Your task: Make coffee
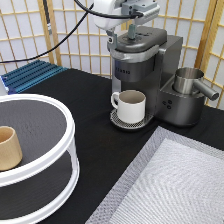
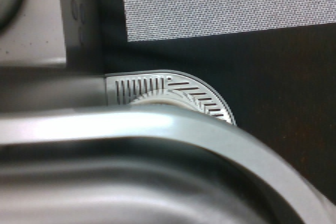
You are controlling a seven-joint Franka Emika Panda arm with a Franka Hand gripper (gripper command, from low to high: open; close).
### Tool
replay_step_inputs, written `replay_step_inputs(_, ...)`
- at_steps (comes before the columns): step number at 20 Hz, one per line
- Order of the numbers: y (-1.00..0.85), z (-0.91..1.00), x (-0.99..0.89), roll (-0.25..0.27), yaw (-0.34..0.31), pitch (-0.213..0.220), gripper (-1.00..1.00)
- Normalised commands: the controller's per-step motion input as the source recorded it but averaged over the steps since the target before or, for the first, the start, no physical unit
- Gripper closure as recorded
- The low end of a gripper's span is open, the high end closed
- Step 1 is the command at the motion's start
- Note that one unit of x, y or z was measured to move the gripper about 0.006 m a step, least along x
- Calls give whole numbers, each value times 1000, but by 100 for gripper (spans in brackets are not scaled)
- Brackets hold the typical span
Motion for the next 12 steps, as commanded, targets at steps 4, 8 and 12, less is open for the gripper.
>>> replay_step_inputs(4, -755, 1000, -245, 33, 46, -45, -100)
replay_step_inputs(8, -955, 811, 0, 159, 24, -89, -100)
replay_step_inputs(12, -993, 0, 66, 197, 0, -103, -100)
